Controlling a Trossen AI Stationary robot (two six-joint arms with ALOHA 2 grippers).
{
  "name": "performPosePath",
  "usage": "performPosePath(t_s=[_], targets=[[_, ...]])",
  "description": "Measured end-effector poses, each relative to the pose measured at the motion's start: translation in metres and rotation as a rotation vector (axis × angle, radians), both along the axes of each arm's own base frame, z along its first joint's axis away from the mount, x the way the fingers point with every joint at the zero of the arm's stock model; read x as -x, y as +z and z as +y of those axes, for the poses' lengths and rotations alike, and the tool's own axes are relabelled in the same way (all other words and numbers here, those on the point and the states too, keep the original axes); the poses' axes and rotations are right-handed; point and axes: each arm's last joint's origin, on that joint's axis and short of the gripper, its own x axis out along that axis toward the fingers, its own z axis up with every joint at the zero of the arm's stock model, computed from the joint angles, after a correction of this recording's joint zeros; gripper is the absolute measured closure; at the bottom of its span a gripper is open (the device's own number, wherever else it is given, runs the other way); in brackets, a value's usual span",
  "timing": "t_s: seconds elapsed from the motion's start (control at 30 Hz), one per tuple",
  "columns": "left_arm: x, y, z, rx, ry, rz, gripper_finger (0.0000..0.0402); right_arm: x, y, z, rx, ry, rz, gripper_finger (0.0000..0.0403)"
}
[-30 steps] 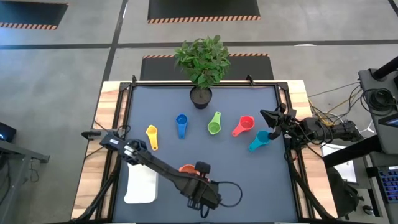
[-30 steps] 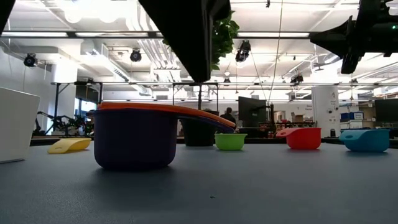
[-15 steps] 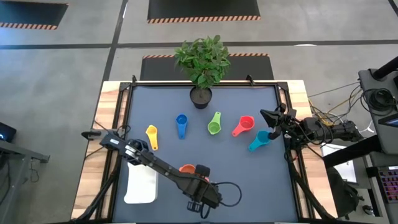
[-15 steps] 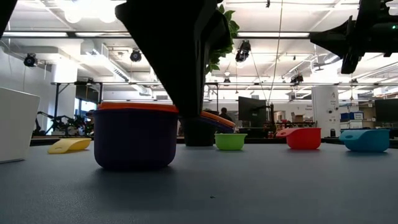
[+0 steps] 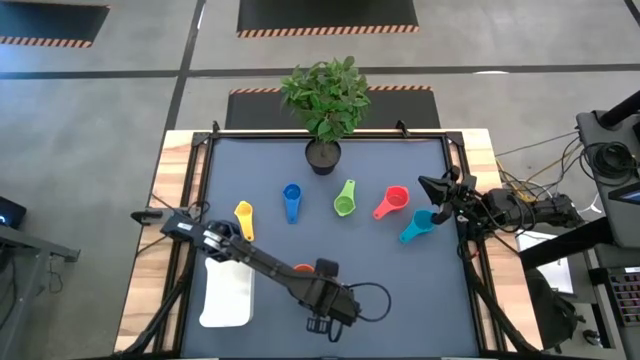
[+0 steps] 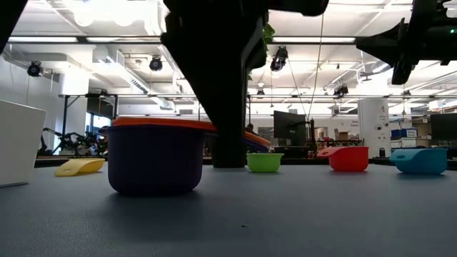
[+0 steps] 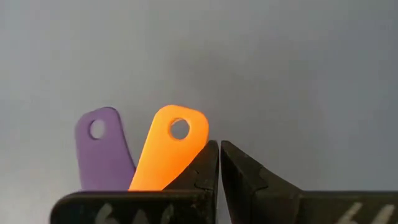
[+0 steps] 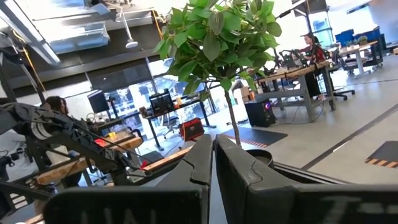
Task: Nest measuring cups in basket
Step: Stack the orange measuring cup on top of the violet measuring cup
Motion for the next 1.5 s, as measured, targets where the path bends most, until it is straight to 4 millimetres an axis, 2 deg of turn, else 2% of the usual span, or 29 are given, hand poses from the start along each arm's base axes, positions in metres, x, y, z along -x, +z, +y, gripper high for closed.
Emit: performPosePath(t_s=[0.63, 1.5], targets=[[0.0002, 0.0028, 0.0047, -0.1, 0.062, -0.038, 0.0402, 0.0, 0.0, 0.0, 0.0, 0.0, 0.0, 0.0394], [0.0027, 0.0041, 0.0068, -0.142, 0.121, -0.042, 0.0402, 0.0, 0.0, 0.0, 0.003, -0.001, 0.002, 0.0394]])
